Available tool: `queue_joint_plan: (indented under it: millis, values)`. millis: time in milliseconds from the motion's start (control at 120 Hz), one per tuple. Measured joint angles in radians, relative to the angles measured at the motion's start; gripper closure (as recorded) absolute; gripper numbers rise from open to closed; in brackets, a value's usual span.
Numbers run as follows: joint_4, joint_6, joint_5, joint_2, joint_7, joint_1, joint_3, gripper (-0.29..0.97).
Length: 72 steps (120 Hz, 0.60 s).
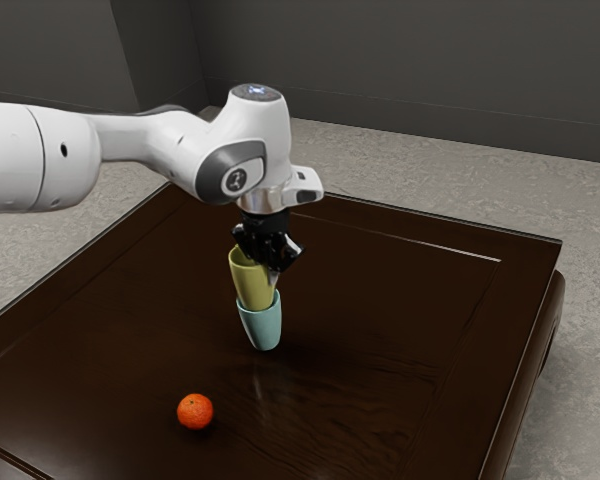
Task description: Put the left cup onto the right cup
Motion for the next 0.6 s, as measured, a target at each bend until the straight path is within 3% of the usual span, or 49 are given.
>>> queue_joint_plan:
  millis: [142,250,425,600]
  values:
    - [-0.004,0.006,-0.007,0.001,-0.032,-0.002,-0.015,0.39]
    - [-0.002,0.0,0.001,-0.018,-0.049,-0.001,-0.015,0.23]
    - [0.001,-0.082,0.012,-0.157,-0.048,0.02,0.0,0.1]
    - [0.179,-0.215,-0.006,-0.178,0.019,0.115,0.009,0.04]
